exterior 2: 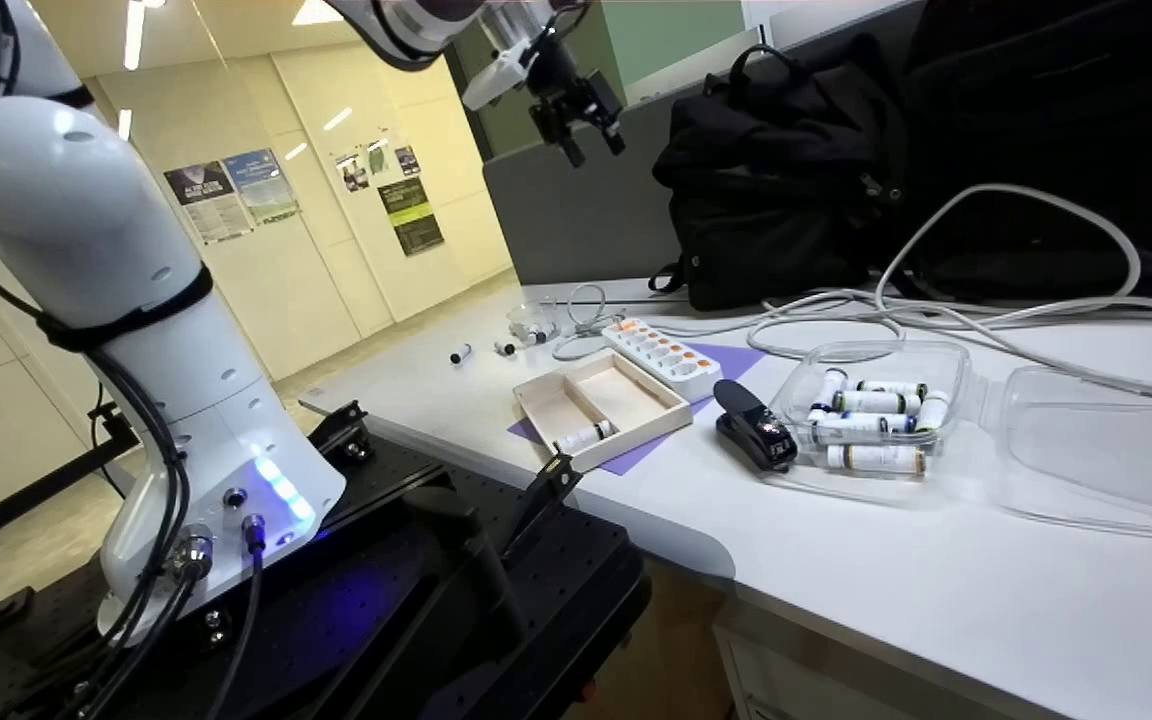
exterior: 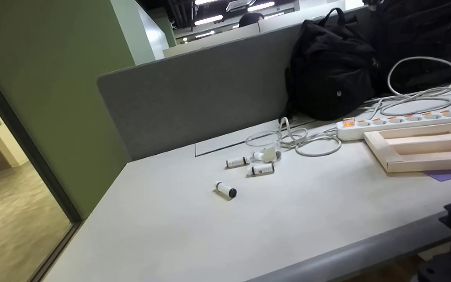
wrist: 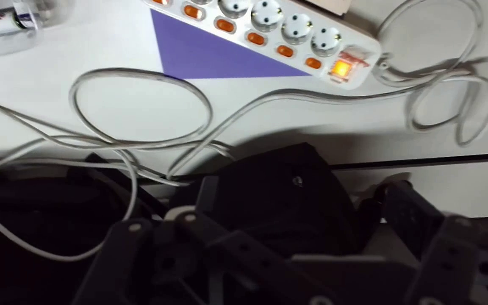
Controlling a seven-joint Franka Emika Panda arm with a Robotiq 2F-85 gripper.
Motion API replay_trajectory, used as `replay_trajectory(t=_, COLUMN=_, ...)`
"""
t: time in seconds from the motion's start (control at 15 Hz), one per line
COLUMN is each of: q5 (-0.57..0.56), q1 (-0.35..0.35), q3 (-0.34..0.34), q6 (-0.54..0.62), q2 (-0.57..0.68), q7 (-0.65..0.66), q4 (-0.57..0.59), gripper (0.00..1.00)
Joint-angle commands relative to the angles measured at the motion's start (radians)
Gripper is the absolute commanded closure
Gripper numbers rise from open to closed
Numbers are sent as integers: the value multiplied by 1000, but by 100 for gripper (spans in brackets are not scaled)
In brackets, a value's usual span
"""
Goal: Turn on the last switch on the extension cord
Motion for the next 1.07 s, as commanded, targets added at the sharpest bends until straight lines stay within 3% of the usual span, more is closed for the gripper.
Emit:
replay_trajectory(t=0.0, q5=1, q1=6, q3=-43, q6=-24, q2=43, q7=-2, q4=36, gripper=0)
replay_trajectory(t=0.8, q5=1, q1=16, q3=-53, q6=-21, q2=64, q7=-17, q4=50, gripper=0)
replay_trajectory(t=0.87, q5=64, q1=17, q3=-54, q6=85, q2=65, q7=-46, q4=5, gripper=0)
replay_trajectory(t=0.93, q5=85, q1=16, q3=-56, q6=145, q2=83, q7=-33, q4=-10, gripper=3)
replay_trajectory(t=1.0, q5=113, q1=16, q3=-56, q6=215, q2=115, q7=-31, q4=-18, gripper=27)
